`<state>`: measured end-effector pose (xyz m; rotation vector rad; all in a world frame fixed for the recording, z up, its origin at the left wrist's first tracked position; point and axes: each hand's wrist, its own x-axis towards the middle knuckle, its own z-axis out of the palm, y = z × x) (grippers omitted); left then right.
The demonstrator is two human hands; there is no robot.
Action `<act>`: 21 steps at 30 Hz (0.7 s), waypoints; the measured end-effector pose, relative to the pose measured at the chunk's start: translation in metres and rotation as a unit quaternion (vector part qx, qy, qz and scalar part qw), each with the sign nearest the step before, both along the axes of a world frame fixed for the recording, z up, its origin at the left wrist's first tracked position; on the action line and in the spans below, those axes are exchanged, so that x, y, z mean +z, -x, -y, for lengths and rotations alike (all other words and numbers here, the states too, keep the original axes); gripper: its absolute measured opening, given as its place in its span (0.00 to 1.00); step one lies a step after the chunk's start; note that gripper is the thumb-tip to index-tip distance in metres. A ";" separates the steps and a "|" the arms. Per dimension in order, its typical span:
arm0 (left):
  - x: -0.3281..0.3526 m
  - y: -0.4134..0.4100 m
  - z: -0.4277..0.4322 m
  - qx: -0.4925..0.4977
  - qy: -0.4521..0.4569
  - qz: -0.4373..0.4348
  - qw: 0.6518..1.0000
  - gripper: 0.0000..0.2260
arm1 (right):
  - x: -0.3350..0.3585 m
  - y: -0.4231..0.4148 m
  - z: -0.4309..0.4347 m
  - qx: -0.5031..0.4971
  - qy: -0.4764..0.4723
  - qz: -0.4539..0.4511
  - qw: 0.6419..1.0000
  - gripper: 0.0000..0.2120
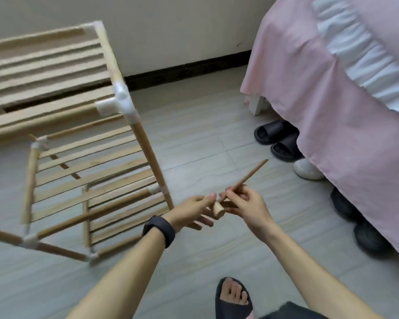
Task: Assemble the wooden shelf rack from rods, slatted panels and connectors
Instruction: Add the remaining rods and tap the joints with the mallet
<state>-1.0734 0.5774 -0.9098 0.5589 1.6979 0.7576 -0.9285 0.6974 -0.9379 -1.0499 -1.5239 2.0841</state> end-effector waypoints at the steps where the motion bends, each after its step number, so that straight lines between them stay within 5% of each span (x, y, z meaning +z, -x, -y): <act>1: 0.023 0.001 0.007 0.026 -0.046 0.013 0.998 0.21 | 0.027 0.003 0.005 0.003 -0.015 -0.026 1.000 0.06; 5: 0.119 0.000 0.034 0.047 -0.151 -0.089 0.983 0.17 | 0.136 0.017 0.020 -0.059 -0.055 -0.145 0.986 0.07; 9: 0.202 0.003 0.073 0.077 -0.231 -0.239 0.940 0.13 | 0.249 0.036 0.034 -0.079 0.118 -0.347 0.927 0.19; 11: 0.234 0.010 0.094 0.098 -0.290 -0.306 0.902 0.11 | 0.293 0.054 0.045 -0.080 0.124 -0.374 0.915 0.22; 13: 0.254 0.025 0.114 0.138 -0.316 -0.459 0.819 0.10 | 0.328 0.076 0.062 -0.085 0.081 -0.388 0.914 0.24; 16: 0.265 0.060 0.137 0.193 -0.227 -0.675 0.675 0.12 | 0.365 0.113 0.085 -0.071 -0.032 -0.406 0.911 0.25; 19: 0.250 0.091 0.147 0.155 0.005 -0.691 0.706 0.23 | 0.377 0.148 0.102 -0.049 -0.178 -0.375 0.909 0.24; 21: 0.232 0.101 0.148 0.154 0.070 -0.685 0.708 0.26 | 0.370 0.168 0.110 -0.039 -0.253 -0.321 0.912 0.25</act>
